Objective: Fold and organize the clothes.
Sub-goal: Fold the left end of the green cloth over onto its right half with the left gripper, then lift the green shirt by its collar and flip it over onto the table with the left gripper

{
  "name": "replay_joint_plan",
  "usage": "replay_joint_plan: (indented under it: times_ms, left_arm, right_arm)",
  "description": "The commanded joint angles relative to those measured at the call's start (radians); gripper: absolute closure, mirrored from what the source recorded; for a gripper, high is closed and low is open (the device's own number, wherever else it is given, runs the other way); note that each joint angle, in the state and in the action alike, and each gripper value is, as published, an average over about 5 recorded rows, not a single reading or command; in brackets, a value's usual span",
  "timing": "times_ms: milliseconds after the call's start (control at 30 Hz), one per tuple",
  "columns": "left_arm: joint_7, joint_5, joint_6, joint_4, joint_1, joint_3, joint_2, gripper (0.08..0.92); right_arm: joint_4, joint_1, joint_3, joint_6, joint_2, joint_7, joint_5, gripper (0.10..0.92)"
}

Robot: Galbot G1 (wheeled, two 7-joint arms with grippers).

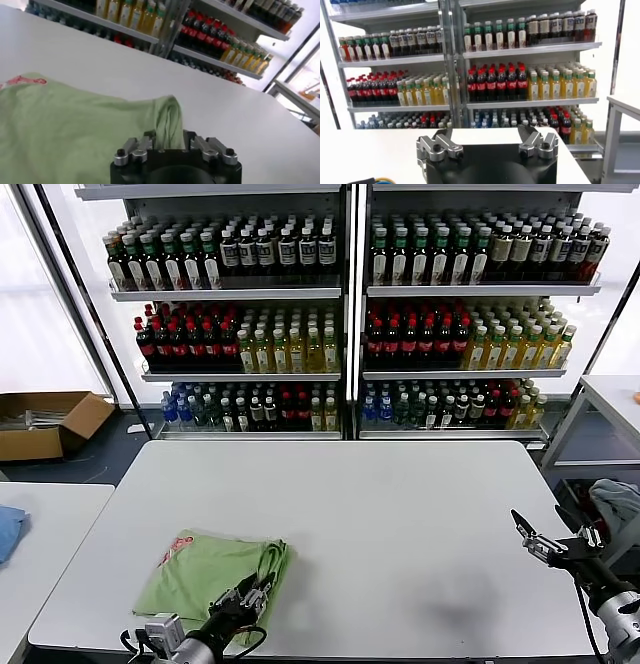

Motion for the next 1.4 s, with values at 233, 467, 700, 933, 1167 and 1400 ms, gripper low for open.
replay_joint_plan:
  times_ms: [233, 467, 700, 933, 1167, 1400]
  left_arm:
    - [0.111, -0.033, 0.039, 0.071, -0.023, -0.470, 0.200, 0.318]
    - [0.151, 0.025, 0.010, 0.257, -0.053, -0.426, 0.179, 0.184]
    - [0.195, -0.004, 0.011, 0.378, -0.058, -0.412, 0.185, 0.177]
    - [0.231, 0.001, 0.018, 0.380, -0.063, -0.363, 0.160, 0.177]
    - [0.241, 0.001, 0.021, 0.401, -0.100, -0.309, 0.145, 0.177]
    - [0.246, 0.001, 0.020, 0.390, -0.129, -0.258, 0.131, 0.258]
  right_arm:
    - [0.000, -0.005, -0.016, 0.013, 0.007, -0.002, -0.003, 0.203]
    - [0.008, -0.014, -0.021, 0.015, 0.011, -0.004, -0.008, 0.203]
    - [0.016, -0.031, -0.020, 0.020, 0.014, -0.006, -0.012, 0.203]
    - [0.026, -0.024, -0.026, 0.018, 0.022, -0.005, -0.018, 0.203]
    - [0.038, -0.042, -0.011, 0.020, 0.028, -0.007, -0.017, 0.203]
    - [0.040, -0.050, -0.006, 0.022, 0.036, -0.011, -0.018, 0.203]
